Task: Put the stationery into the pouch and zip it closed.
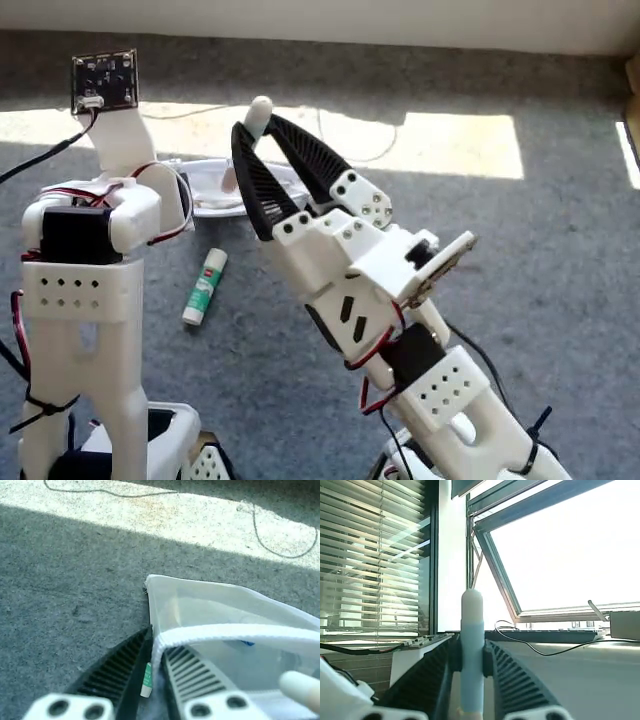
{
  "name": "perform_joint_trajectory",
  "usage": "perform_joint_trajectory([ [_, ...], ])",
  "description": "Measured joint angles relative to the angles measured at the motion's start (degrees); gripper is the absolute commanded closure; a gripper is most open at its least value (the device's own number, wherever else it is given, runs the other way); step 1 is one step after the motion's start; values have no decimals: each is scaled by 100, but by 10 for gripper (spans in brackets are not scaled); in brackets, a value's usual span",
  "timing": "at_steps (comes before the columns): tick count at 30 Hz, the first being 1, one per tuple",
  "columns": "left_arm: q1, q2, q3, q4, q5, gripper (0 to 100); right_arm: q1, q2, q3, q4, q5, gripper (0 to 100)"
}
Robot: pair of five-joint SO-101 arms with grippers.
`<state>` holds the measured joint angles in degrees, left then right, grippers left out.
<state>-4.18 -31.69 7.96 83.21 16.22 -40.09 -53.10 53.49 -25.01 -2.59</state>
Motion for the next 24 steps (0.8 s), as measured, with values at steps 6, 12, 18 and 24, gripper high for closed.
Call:
perform_joint_trajectory([
  [6,0,0,0,0,0,993,79,554,167,-202,0,995],
  [12,0,0,0,0,0,993,79,563,615,-211,0,995],
  [18,0,0,0,0,0,993,79,554,826,-211,0,992],
  [24,0,0,0,0,0,993,79,554,826,-211,0,925],
])
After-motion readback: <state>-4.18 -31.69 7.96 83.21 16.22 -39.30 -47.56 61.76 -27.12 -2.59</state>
